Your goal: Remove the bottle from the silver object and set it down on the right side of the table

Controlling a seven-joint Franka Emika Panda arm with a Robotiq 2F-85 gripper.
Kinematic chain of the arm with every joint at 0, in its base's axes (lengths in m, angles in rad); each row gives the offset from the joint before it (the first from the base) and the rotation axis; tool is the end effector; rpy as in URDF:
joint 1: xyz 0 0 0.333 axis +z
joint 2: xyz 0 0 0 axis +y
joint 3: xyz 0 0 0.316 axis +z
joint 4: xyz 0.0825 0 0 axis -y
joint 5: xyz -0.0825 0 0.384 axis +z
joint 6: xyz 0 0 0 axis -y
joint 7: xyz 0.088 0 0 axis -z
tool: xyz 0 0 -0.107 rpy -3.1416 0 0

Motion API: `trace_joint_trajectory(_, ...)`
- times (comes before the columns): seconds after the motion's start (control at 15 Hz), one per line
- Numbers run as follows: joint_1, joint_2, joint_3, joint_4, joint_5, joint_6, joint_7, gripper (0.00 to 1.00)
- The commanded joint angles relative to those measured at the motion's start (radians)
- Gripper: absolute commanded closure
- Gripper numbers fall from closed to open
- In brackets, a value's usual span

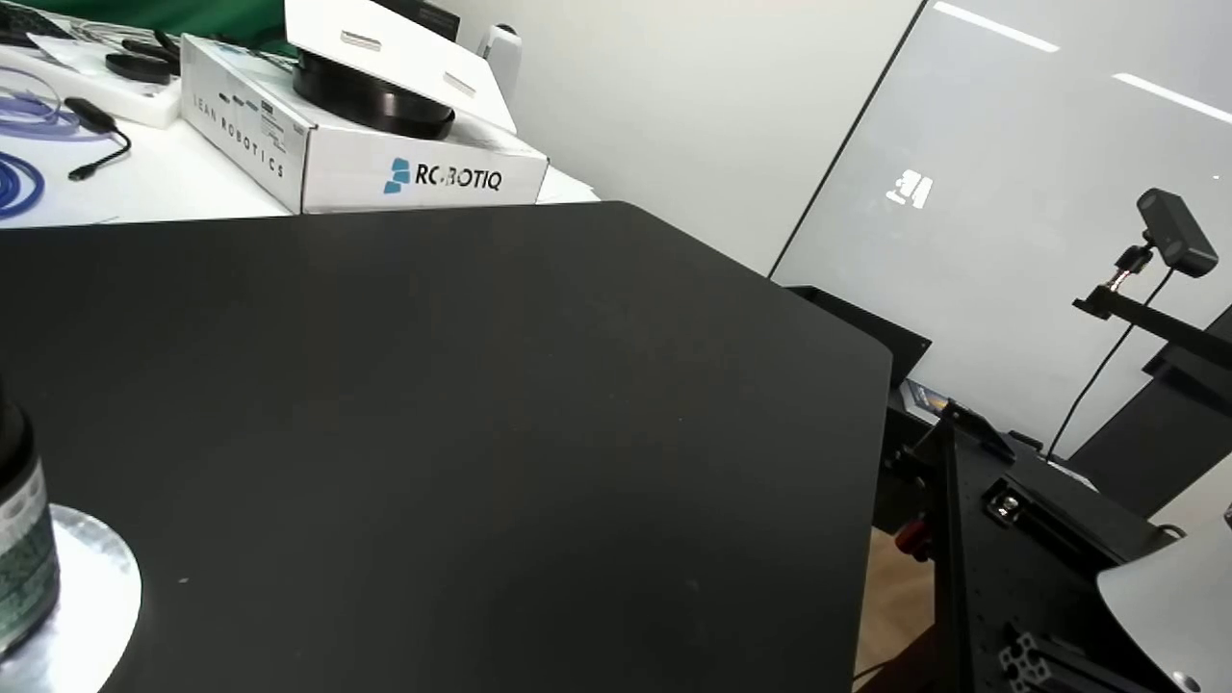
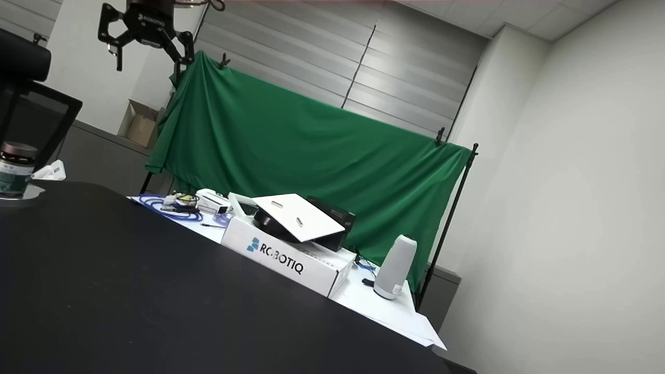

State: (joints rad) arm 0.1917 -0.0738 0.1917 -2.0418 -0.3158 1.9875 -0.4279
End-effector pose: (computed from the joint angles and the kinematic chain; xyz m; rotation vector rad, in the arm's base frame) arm 0.5041 0.1844 0.4789 2.5317 1.2814 0.0147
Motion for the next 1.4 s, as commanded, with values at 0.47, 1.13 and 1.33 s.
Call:
trace_joint_trajectory(0.47, 0.008, 0.135, 0.009, 0.096, -0.023, 0.145, -0.007, 0.00)
trace_joint_trajectory(1.13, 0.111, 0.513, 0.068, 0.430, -0.020, 0.173, -0.053, 0.00)
trace_joint_trajectory(1.33, 0.189, 0.603, 0.059, 0.555, -0.025, 0.037, 0.049, 0.00)
